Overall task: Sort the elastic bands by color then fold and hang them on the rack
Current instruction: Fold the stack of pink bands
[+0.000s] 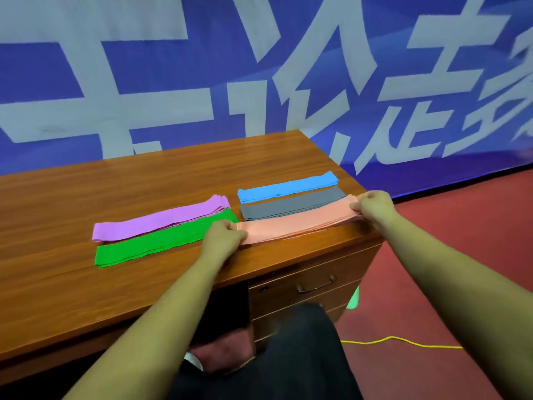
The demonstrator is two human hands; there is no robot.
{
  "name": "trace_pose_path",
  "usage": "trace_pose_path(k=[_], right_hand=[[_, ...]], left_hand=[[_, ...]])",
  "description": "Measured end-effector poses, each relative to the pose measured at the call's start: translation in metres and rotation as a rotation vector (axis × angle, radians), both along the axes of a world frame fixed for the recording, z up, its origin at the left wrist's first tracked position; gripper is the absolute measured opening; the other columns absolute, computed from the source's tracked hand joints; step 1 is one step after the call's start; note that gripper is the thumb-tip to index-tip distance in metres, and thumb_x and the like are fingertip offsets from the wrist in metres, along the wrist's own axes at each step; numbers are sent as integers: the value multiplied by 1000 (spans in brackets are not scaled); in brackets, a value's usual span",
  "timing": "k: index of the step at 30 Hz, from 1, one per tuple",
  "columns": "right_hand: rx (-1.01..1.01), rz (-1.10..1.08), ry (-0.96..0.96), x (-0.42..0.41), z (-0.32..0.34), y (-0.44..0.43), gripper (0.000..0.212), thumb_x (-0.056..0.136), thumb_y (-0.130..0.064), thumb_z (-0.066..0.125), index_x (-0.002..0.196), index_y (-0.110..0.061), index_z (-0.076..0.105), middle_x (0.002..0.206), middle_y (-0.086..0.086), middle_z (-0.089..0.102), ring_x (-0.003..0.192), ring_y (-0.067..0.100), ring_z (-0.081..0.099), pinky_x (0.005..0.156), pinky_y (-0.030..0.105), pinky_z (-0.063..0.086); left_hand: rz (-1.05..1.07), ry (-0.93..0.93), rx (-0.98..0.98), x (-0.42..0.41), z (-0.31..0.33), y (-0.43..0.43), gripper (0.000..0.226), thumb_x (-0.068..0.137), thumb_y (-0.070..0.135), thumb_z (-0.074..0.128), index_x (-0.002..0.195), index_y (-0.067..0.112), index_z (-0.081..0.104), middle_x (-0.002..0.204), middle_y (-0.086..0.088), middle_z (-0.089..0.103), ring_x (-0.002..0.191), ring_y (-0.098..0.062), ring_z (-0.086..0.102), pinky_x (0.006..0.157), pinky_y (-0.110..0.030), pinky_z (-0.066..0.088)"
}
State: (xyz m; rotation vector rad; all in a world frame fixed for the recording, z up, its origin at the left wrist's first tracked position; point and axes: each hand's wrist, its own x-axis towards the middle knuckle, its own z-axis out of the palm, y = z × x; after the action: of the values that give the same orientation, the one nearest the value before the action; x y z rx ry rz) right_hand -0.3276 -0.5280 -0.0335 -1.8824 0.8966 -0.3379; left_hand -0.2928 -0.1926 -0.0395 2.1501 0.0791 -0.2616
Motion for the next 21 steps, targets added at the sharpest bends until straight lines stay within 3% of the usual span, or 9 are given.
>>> trace_pose_path(k=[2, 7, 11, 16, 19, 21], right_hand=[[-15, -17, 21, 5, -5, -8, 15, 74, -8, 78, 84, -4, 68, 89, 13, 70, 91, 30, 67, 88, 44, 55], [-119, 0, 44, 12, -8, -13, 15, 76, -7, 73, 72, -13, 60, 84, 12, 67, 84, 30, 64, 80, 41, 53], [-189, -8, 47, 13, -18, -15, 5, 78, -5, 65, 79, -10, 63, 84, 10, 68, 86, 30, 64, 74, 35, 50], [-275, -26, -1, 11, -27, -13, 10, 86, -15, 61, 88, -7, 66, 87, 9, 67, 84, 28, 60, 71, 31, 44], [-333, 32, 67, 10, -34, -12, 7, 83, -10, 58, 86, -11, 64, 90, 9, 66, 88, 30, 61, 70, 31, 44], [-369, 43, 82, 10, -38, -9, 7, 84, -9, 57, 85, -14, 62, 92, 8, 66, 91, 31, 61, 73, 33, 46]], left_hand=[[8, -30, 90, 4, -1, -10, 17, 78, 19, 68, 68, 15, 54, 67, -6, 58, 69, -26, 57, 58, -31, 37], [-30, -18, 222, 13, -9, -25, 18, 77, 26, 69, 70, 17, 56, 83, -6, 65, 86, -29, 61, 67, -30, 41], [-50, 27, 204, 21, -11, -31, 22, 80, 27, 73, 70, 15, 57, 81, -7, 66, 79, -25, 60, 67, -31, 42], [-54, 63, 146, 23, -14, -33, 26, 80, 26, 76, 72, 12, 55, 75, -8, 61, 73, -25, 56, 67, -33, 41], [-110, 88, 266, 24, -11, -33, 26, 78, 25, 77, 71, 11, 56, 76, -9, 62, 77, -25, 60, 66, -33, 44], [-134, 96, 331, 24, -8, -34, 24, 77, 25, 77, 75, 9, 59, 75, -8, 61, 71, -22, 60, 56, -29, 41]])
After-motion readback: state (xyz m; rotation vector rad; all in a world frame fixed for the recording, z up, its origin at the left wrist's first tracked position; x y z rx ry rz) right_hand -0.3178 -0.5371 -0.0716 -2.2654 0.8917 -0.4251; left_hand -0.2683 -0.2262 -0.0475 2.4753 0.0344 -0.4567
